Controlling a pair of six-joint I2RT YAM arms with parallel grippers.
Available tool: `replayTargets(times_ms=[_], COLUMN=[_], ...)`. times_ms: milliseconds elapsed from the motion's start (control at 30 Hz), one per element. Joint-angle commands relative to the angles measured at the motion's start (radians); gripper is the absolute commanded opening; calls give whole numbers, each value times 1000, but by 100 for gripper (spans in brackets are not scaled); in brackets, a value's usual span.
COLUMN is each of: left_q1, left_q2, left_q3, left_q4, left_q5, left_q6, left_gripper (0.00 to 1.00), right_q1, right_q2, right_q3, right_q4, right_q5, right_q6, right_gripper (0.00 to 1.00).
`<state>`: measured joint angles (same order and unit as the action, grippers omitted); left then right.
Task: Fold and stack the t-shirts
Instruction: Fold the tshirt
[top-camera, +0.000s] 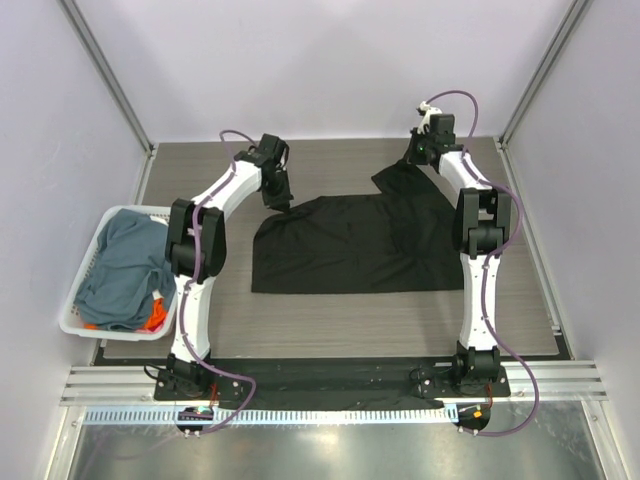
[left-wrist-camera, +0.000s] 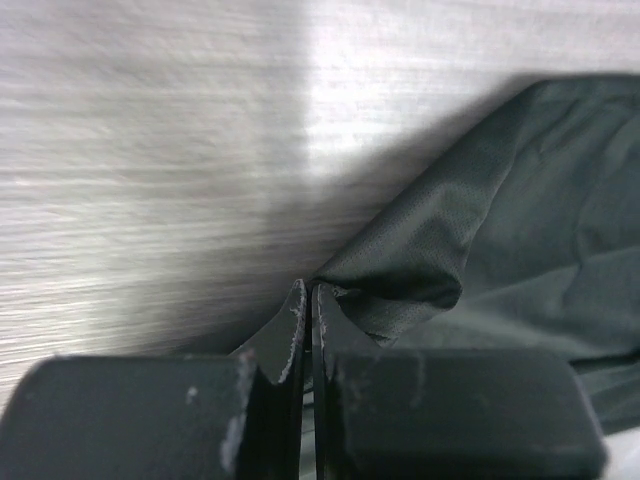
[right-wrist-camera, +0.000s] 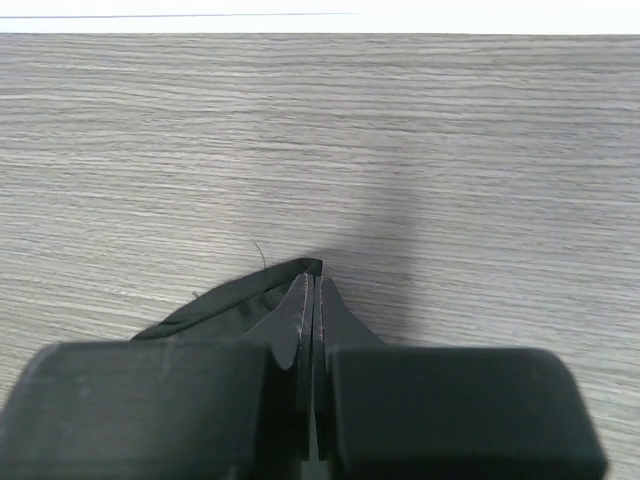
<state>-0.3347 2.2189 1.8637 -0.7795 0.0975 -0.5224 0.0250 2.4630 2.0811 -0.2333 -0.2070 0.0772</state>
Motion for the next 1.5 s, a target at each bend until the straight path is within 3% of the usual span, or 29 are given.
replayTargets(times_ms=[0,233,400,600,967,1200,1333,1467], left_q1=[2,28,45,46,65,66,77,103], left_q2=[-54,7,41,58,111,142,147,151], left_q3=[60,124,167,173,200,212,230,275], left_q4=[-9,-43,-46,-58,-47,-64,-69,-72], left_q5=[-122,-225,-196,-190,-122,-124,-148,-154], left_q6=[-7,-48,-44,-21,35,48,52,39], left_gripper=[0,1,9,29,35,31,4,0], right_q1=[3,3,3,3,4,4,4,4], right_q2=[-64,-47,-36,-26,-30,-35,-38,-36], right_q3=[37,19,17,30,28,27,28,36], right_q4=[32,40,45,46,46,48,49,51], right_q5=[11,18,35,18,8,6,6,14], right_q6=[-19,-28,-43,-34,-27,-25,-30,-34], right_gripper=[1,1,1,1,1,1,1,1])
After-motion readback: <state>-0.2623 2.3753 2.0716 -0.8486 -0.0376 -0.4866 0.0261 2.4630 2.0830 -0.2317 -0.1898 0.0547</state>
